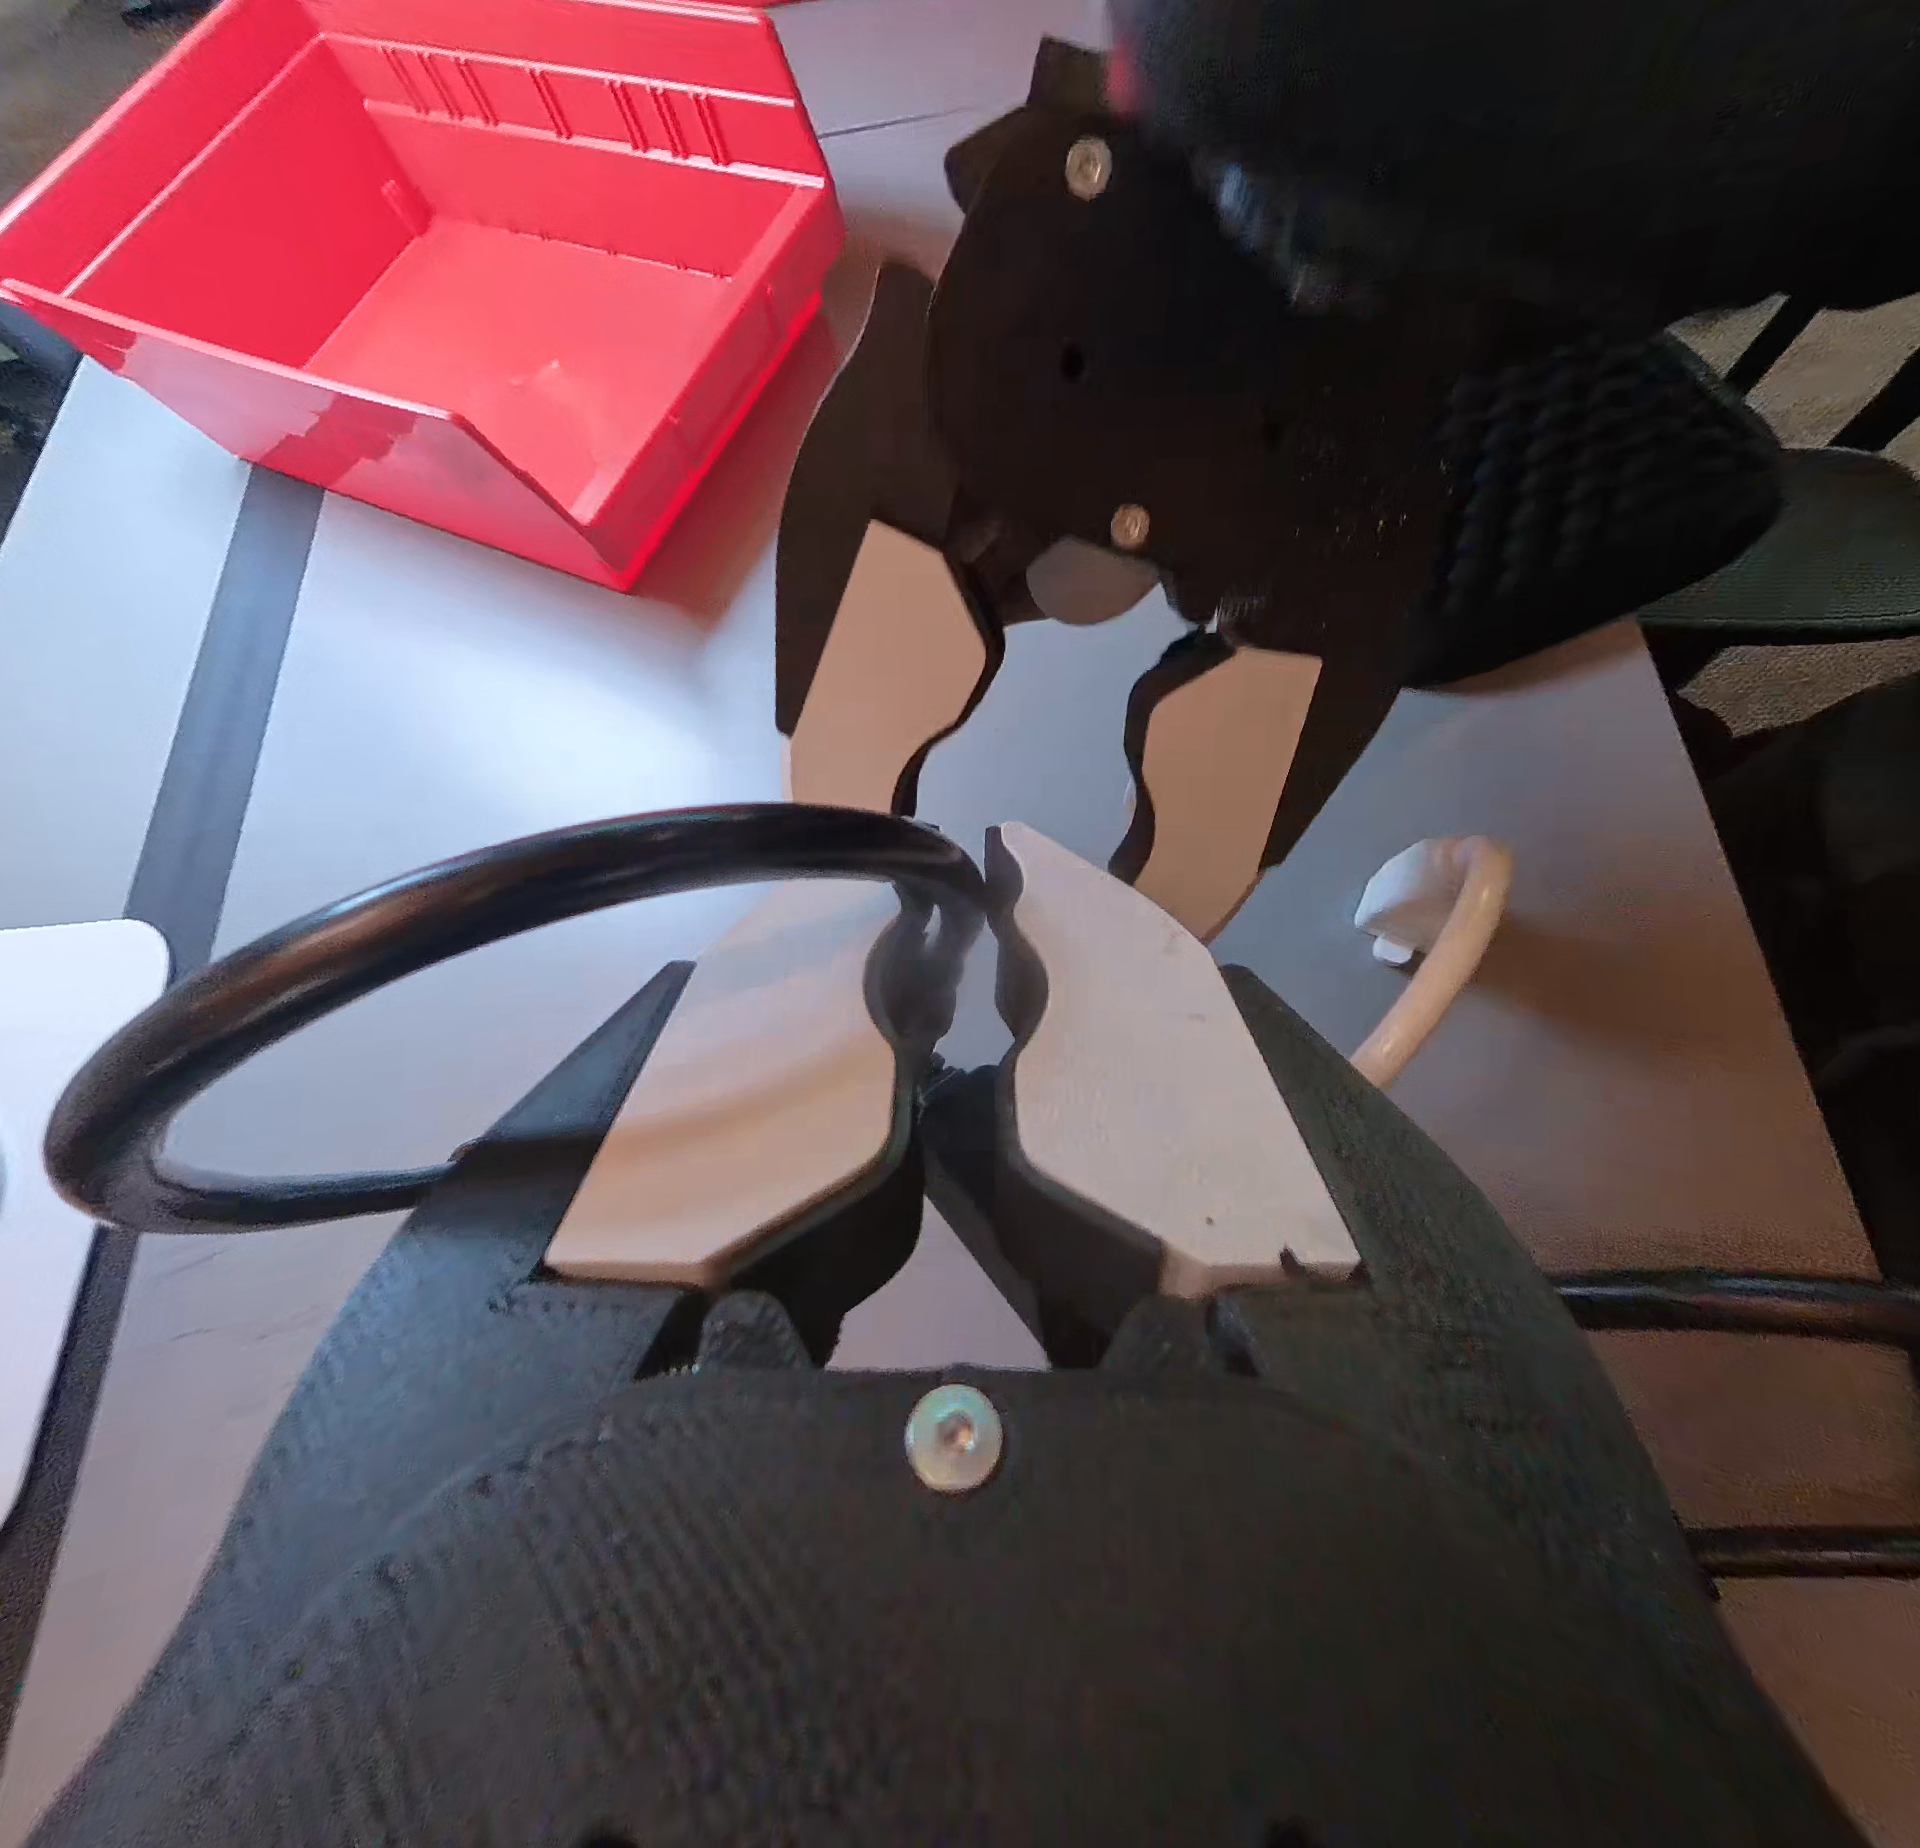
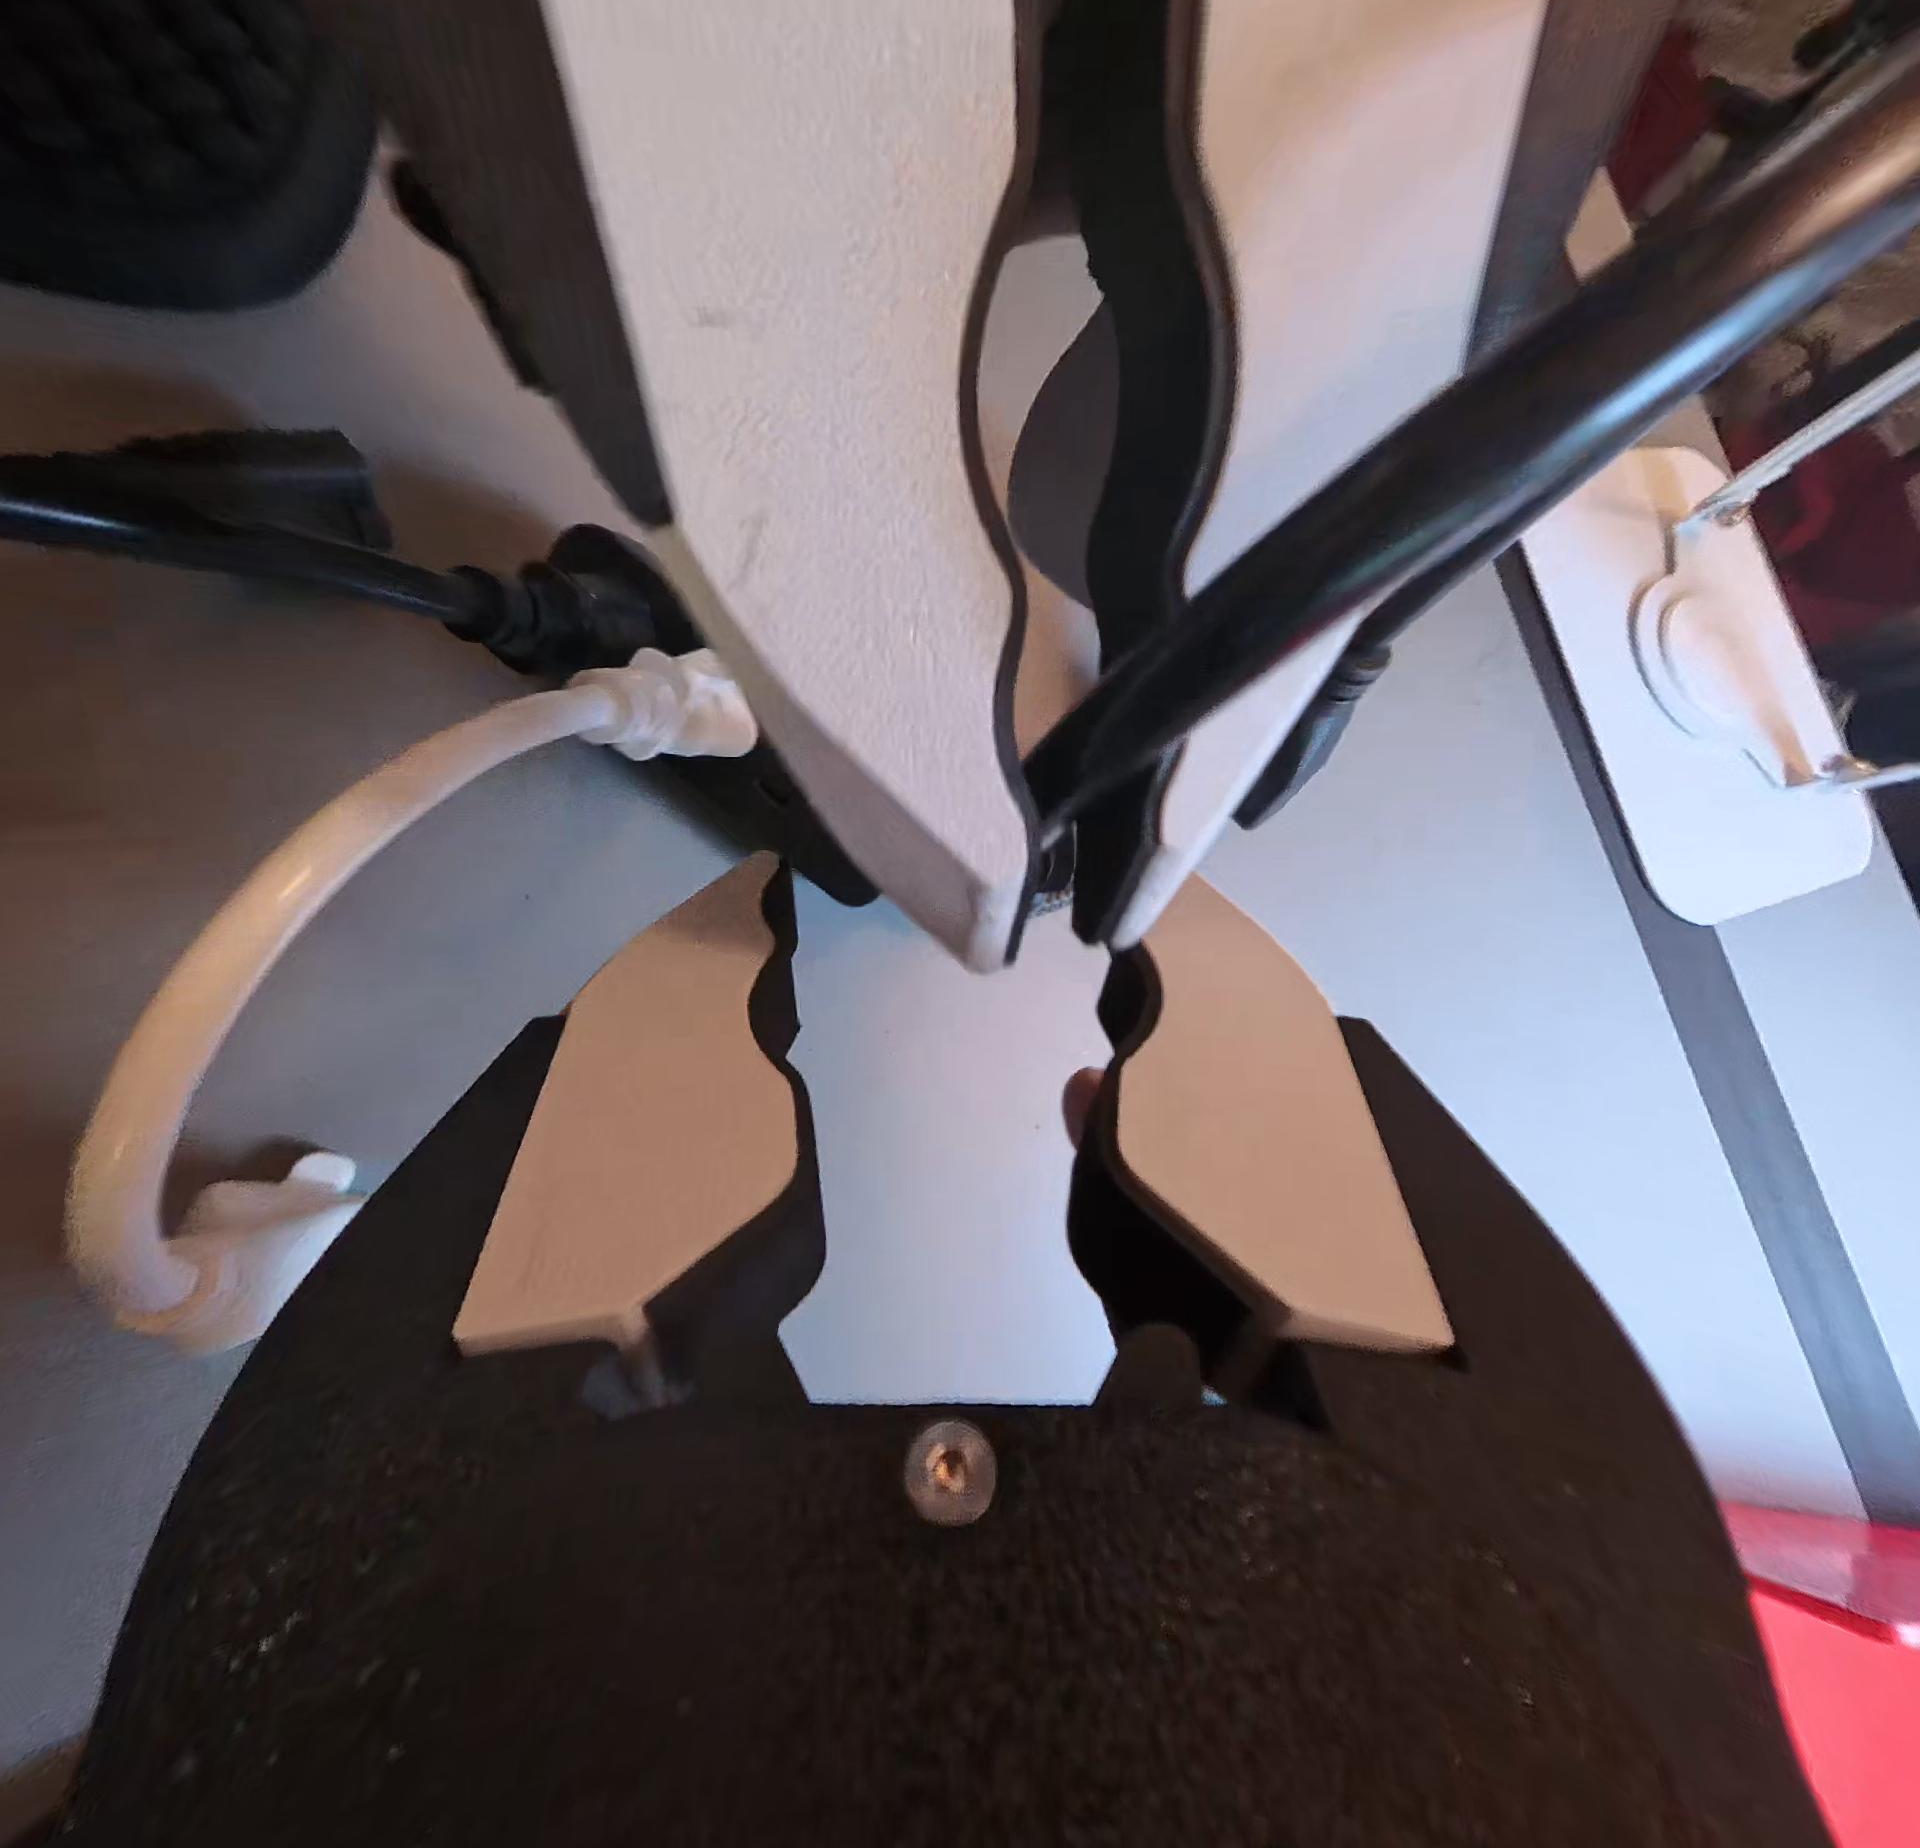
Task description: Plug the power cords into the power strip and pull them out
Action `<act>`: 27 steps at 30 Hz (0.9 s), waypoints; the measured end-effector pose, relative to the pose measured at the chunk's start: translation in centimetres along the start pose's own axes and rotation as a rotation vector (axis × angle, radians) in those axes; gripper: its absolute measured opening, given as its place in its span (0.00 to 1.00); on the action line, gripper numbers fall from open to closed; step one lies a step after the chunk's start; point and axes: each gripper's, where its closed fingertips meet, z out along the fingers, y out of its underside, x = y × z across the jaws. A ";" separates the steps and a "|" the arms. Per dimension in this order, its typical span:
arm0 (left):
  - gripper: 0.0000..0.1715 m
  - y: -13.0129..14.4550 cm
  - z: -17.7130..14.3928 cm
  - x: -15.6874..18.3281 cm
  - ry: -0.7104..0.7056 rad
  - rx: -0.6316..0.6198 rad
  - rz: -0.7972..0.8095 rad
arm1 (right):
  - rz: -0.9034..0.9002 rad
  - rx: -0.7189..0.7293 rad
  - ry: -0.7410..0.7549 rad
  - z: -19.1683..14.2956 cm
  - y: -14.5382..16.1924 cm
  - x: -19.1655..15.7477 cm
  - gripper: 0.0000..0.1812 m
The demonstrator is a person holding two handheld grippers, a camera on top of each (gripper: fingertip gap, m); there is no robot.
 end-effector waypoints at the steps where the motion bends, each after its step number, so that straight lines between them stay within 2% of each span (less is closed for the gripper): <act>1: 0.05 -0.3 0.1 -0.1 -0.012 -0.016 0.003 | 0.003 -0.003 0.013 0.2 0.0 0.3 0.31; 4: 0.05 -1.0 0.4 -0.3 -0.040 -0.062 -0.004 | 0.031 0.017 0.030 0.6 0.1 1.1 0.24; 6: 0.05 -1.2 0.7 -0.3 -0.038 -0.084 -0.023 | 0.021 0.050 0.056 0.8 0.0 1.5 0.17; 10: 0.06 -1.1 1.2 -0.5 -0.049 -0.134 -0.009 | 0.008 0.082 0.069 1.1 0.1 1.5 0.15; 13: 0.08 -1.8 0.9 -0.7 -0.058 -0.081 0.015 | 0.041 0.188 0.081 0.5 -0.8 1.8 0.15; 17: 0.29 -2.4 -2.3 -1.1 -0.059 0.077 -0.064 | 0.157 0.378 0.052 -1.3 -2.3 2.2 0.15; 19: 0.28 -0.4 -4.1 -0.9 -0.070 0.096 -0.083 | 0.192 0.450 0.050 -2.6 -2.7 2.5 0.15; 23: 0.26 5.8 -6.6 0.3 -0.131 0.083 -0.146 | 0.278 0.582 0.058 -5.6 -3.0 3.5 0.13; 27: 0.28 11.8 -6.7 3.0 -0.132 -0.017 -0.232 | 0.268 0.562 0.096 -6.5 -2.2 3.8 0.13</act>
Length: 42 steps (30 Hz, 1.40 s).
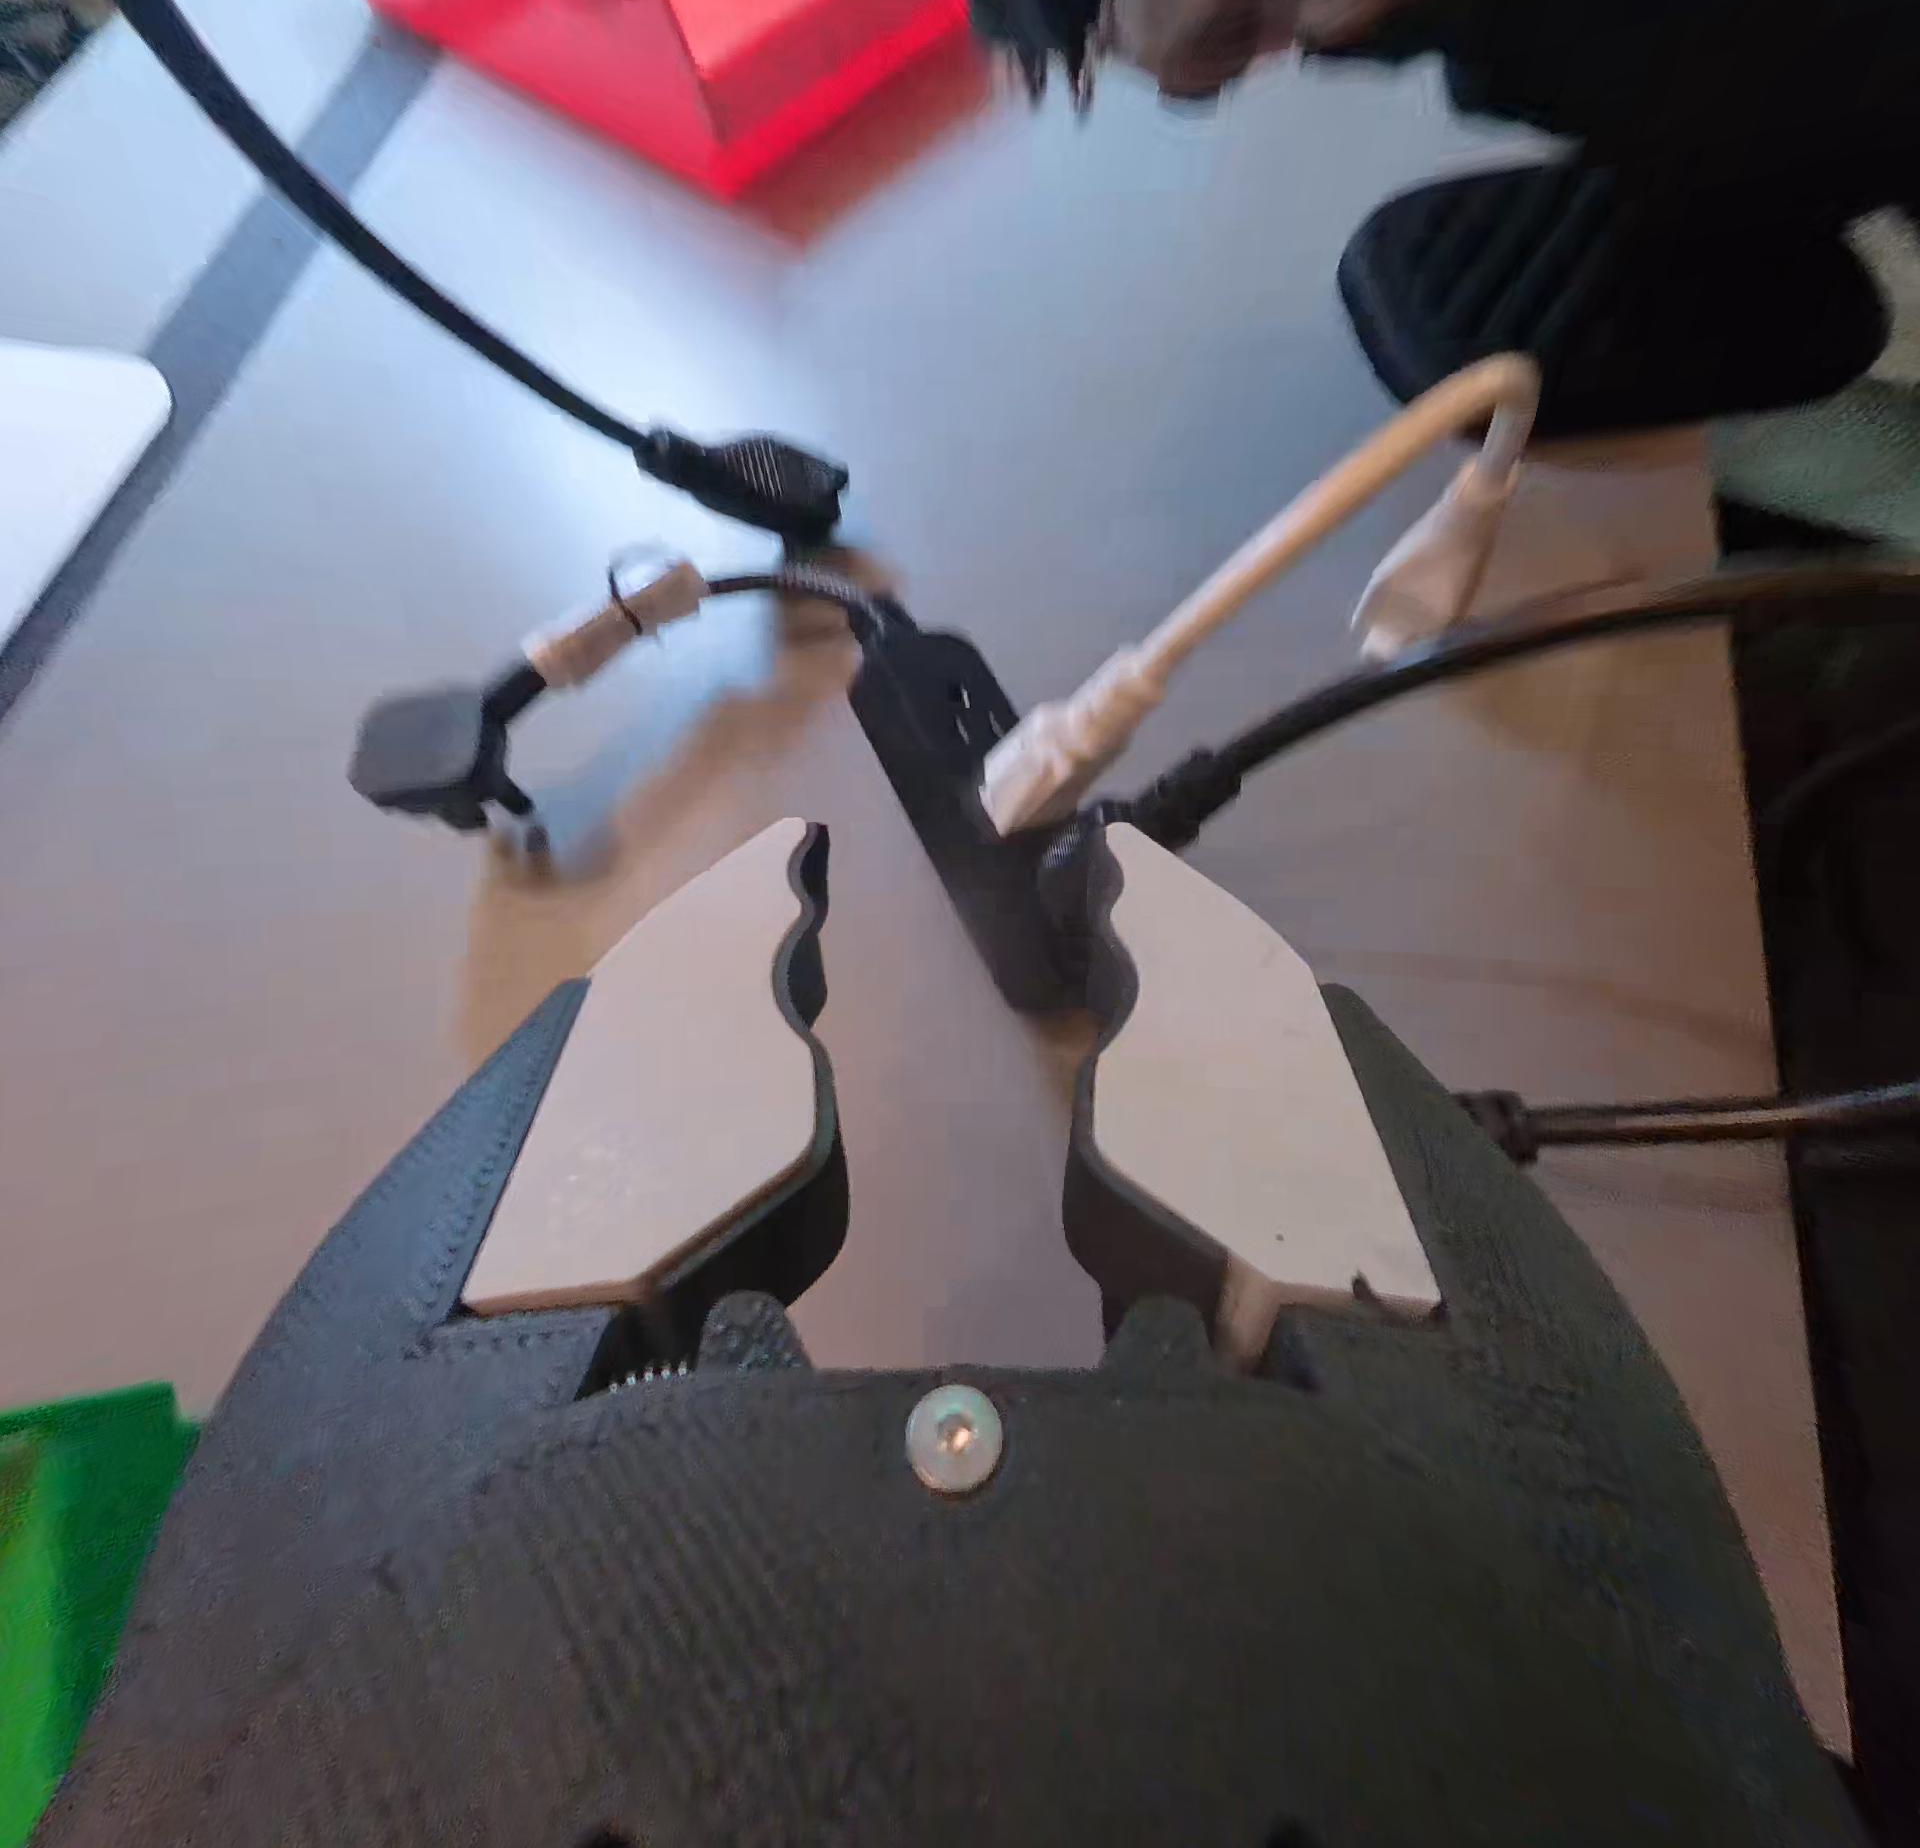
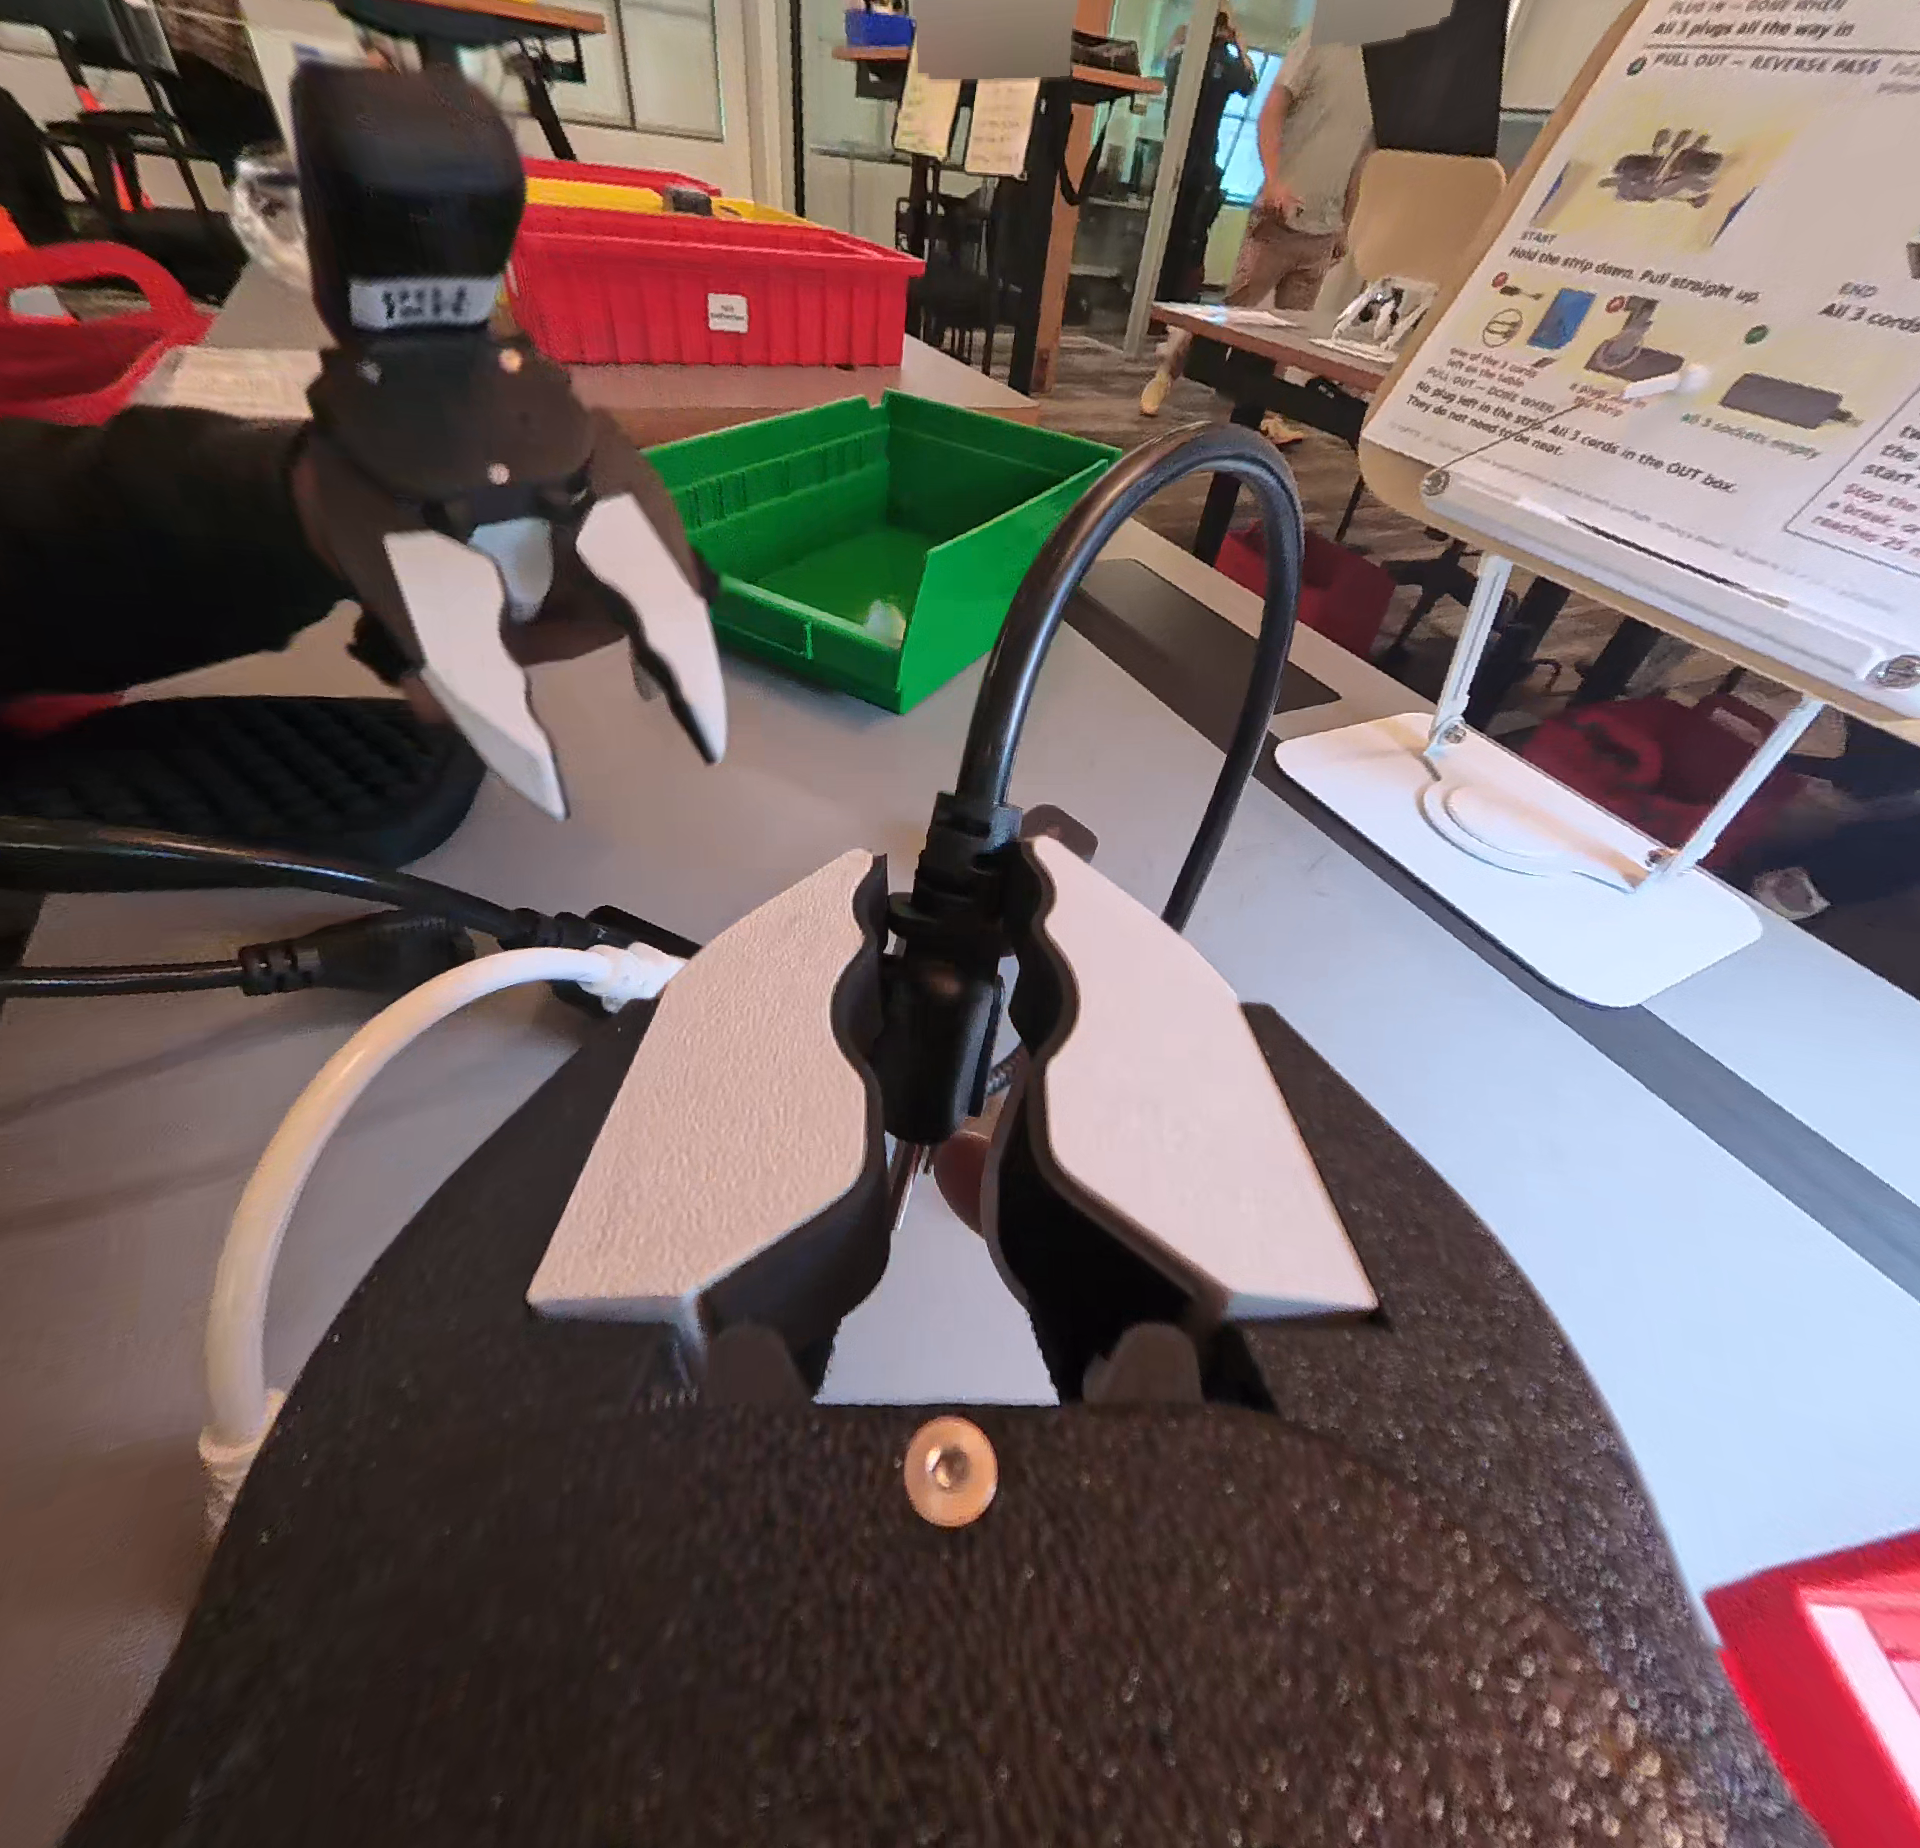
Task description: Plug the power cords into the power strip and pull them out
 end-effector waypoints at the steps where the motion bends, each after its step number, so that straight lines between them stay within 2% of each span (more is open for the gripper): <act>1: 0.28 1.1 0.4 0.6 0.000 -0.025 0.000 | -0.003 0.000 0.003 -0.1 -0.1 -0.1 0.13; 3: 0.30 2.7 1.6 1.9 0.011 -0.070 0.012 | -0.012 -0.016 0.009 -0.1 -0.1 -0.2 0.13; 6: 0.31 3.6 3.7 2.9 -0.008 -0.118 0.068 | -0.010 -0.012 0.016 -0.2 -0.1 -0.3 0.13; 10: 0.30 4.1 6.0 1.9 -0.094 -0.175 0.174 | -0.016 -0.006 0.017 -0.6 -0.2 -0.7 0.13; 13: 0.30 3.9 6.3 1.6 -0.074 -0.186 0.209 | -0.020 -0.004 0.021 -1.1 -0.2 -0.9 0.13; 16: 0.30 3.9 6.4 1.5 0.030 -0.186 0.204 | -0.017 0.007 0.022 -1.6 -0.2 -0.9 0.13; 22: 0.29 3.7 6.9 1.3 0.421 -0.151 0.073 | 0.003 0.038 0.018 -2.0 -0.6 -0.2 0.13; 27: 0.29 3.2 8.1 0.6 0.569 -0.155 0.122 | -0.019 0.059 0.040 -2.0 -1.3 0.4 0.13; 32: 0.30 2.9 8.5 0.3 0.607 -0.176 0.170 | -0.053 0.091 0.072 -2.4 -3.6 1.9 0.13; 42: 0.32 2.8 8.8 -1.0 0.604 -0.144 0.086 | -0.181 0.174 0.094 -2.9 -12.0 3.4 0.13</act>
